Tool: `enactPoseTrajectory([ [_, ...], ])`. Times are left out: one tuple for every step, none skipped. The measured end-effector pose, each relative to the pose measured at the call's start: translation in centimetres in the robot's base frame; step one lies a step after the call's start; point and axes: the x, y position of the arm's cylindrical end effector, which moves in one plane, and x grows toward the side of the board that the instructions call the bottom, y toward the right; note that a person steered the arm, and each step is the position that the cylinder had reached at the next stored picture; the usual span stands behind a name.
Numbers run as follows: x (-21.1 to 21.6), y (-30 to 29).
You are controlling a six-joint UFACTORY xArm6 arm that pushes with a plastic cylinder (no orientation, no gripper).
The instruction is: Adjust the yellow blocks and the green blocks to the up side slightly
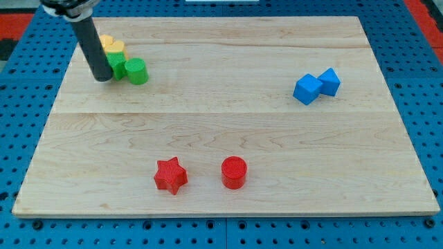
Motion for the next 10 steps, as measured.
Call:
enactPoseTrajectory([
  [-1.3,1.1],
  [-1.7,-0.1],
  [-2.9,-3.8],
  [-6.5,-0.3],
  [-7.3,-1.2],
  [-5.5,-6.3],
  [0.4,-5.2],
  [5.4,-0.3],
  [4.0,4.9],
  [1.5,4.9],
])
